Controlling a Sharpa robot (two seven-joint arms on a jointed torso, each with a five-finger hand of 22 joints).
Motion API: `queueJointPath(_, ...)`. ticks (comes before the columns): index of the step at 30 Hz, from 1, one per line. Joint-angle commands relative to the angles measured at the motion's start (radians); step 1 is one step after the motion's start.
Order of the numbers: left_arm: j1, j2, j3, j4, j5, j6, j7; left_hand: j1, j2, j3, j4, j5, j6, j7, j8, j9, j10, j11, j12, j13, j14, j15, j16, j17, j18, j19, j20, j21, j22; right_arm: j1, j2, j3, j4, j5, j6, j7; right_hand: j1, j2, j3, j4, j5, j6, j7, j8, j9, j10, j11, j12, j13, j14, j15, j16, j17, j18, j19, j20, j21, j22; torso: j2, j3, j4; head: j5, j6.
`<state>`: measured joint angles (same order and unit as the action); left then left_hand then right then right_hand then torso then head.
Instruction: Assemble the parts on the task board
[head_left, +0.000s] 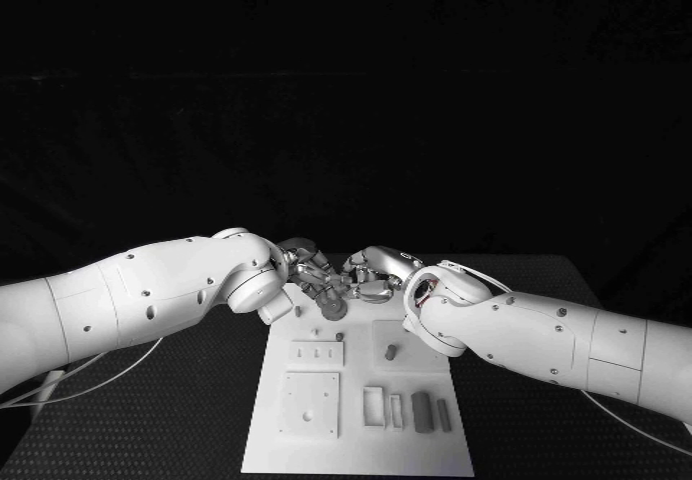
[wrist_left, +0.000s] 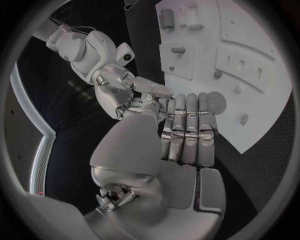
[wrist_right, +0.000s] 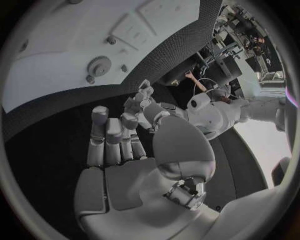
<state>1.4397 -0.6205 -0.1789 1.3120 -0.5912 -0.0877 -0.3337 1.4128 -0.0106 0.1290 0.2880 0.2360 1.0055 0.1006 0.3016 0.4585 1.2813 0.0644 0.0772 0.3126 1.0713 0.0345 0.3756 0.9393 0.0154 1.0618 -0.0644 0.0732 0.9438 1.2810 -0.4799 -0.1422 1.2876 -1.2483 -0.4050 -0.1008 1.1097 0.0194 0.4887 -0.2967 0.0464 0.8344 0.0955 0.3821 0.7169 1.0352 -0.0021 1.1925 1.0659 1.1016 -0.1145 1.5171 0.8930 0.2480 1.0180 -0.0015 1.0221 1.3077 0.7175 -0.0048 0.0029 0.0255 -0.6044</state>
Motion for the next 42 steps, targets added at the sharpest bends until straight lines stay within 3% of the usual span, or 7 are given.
queueJointPath(1,0.001,0.008,0.002,0.0,0.037,-0.015,0.015,-0.001,-0.011,0.008,-0.001,0.041,0.008,-0.003,0.005,0.002,0.009,-0.001,-0.003,0.002,0.01,0.0,0.006,0.006,0.012,0.008,0.0,-0.002,0.004,-0.001,0.008,0.0,0.007,-0.009,0.012,0.013,-0.004,-0.004,0.005,0.002,0.001,0.147,-0.011,0.005,0.002,-0.026,-0.022,-0.001,-0.001,-0.004,-0.012,-0.005,-0.001,0.014,-0.002,-0.008,-0.002,0.009,0.0,0.0002,-0.0005,0.001,-0.001)
queueJointPath(6,0.001,0.008,0.001,-0.002,0.07,-0.03,0.009,0.0,-0.02,0.015,-0.003,0.116,0.02,-0.011,0.011,0.006,0.022,-0.006,-0.001,0.007,0.015,-0.004,0.014,0.019,0.011,0.012,-0.004,-0.001,0.012,-0.001,0.01,0.0,0.006,-0.014,0.013,0.011,-0.004,-0.005,0.005,0.002,0.001,0.146,-0.011,0.005,0.002,-0.026,-0.022,-0.001,-0.001,-0.004,-0.012,-0.005,-0.001,0.014,-0.002,-0.008,-0.002,0.009,0.0,-0.0002,-0.0011,0.001,-0.002)
queueJointPath(10,0.001,0.01,0.0,-0.003,0.108,-0.029,0.006,-0.039,-0.061,0.017,-0.002,0.241,0.028,-0.017,0.013,0.009,0.031,-0.011,-0.002,0.014,0.014,-0.006,0.019,0.037,0.007,0.011,-0.006,-0.003,0.022,-0.001,0.012,0.0,0.005,-0.018,0.011,0.009,-0.004,-0.005,0.006,0.002,0.001,0.146,-0.011,0.004,0.002,-0.026,-0.022,-0.001,-0.002,-0.004,-0.012,-0.005,-0.002,0.014,-0.002,-0.008,-0.002,0.009,0.0,0.001,-0.0005,0.002,-0.002)
queueJointPath(13,0.001,0.01,0.0,-0.002,0.134,-0.017,0.0,-0.075,-0.096,0.021,0.0,0.281,0.03,-0.019,0.013,0.01,0.032,-0.012,-0.005,0.017,0.011,-0.005,0.018,0.044,0.004,0.008,-0.006,-0.004,0.027,-0.001,0.014,0.0,0.004,-0.019,0.011,0.009,-0.004,-0.005,0.006,0.002,0.001,0.146,-0.011,0.004,0.003,-0.026,-0.022,-0.001,-0.002,-0.004,-0.012,-0.005,-0.002,0.014,-0.002,-0.008,-0.003,0.009,0.0,0.0,-0.0006,0.001,-0.002)
queueJointPath(20,0.001,0.008,0.0,0.002,0.173,-0.01,-0.006,-0.194,-0.179,0.046,0.002,0.274,0.025,-0.013,0.011,0.011,0.032,-0.014,-0.003,0.034,-0.034,0.015,-0.012,0.039,0.003,-0.034,0.012,-0.008,0.025,-0.001,0.017,0.0,0.001,-0.02,0.012,0.009,-0.004,-0.005,0.007,0.002,0.001,0.146,-0.011,0.004,0.003,-0.026,-0.022,-0.001,-0.002,-0.004,-0.012,-0.005,-0.002,0.014,-0.002,-0.008,-0.003,0.009,0.0,0.0004,-0.0004,0.001,-0.003)
queueJointPath(29,0.001,0.008,0.0,0.005,0.19,-0.012,-0.024,-0.273,-0.209,0.095,-0.005,0.304,0.004,-0.002,0.018,0.016,0.014,-0.008,-0.003,0.064,-0.048,0.025,-0.021,0.041,0.008,-0.054,0.022,-0.006,0.03,-0.001,0.018,0.0,-0.001,-0.02,0.011,0.009,-0.004,-0.004,0.008,0.002,0.001,0.146,-0.011,0.003,0.004,-0.026,-0.022,-0.002,-0.002,-0.004,-0.012,-0.006,-0.002,0.014,-0.002,-0.008,-0.003,0.009,0.0,0.0007,-0.0005,0.001,-0.004)
queueJointPath(42,0.001,0.006,-0.001,0.002,0.176,-0.045,-0.051,-0.248,-0.153,0.123,-0.105,0.322,0.012,-0.014,0.071,0.034,0.008,-0.021,0.055,0.134,-0.038,0.014,0.02,0.072,0.009,-0.042,0.013,-0.002,0.059,-0.001,0.015,0.0,0.003,-0.02,0.003,0.009,-0.004,-0.005,0.009,0.002,0.001,0.145,-0.011,0.002,0.005,-0.026,-0.022,-0.002,-0.003,-0.004,-0.012,-0.006,-0.002,0.014,-0.002,-0.008,-0.003,0.009,0.001,0.0005,-0.0004,-0.001,-0.007)
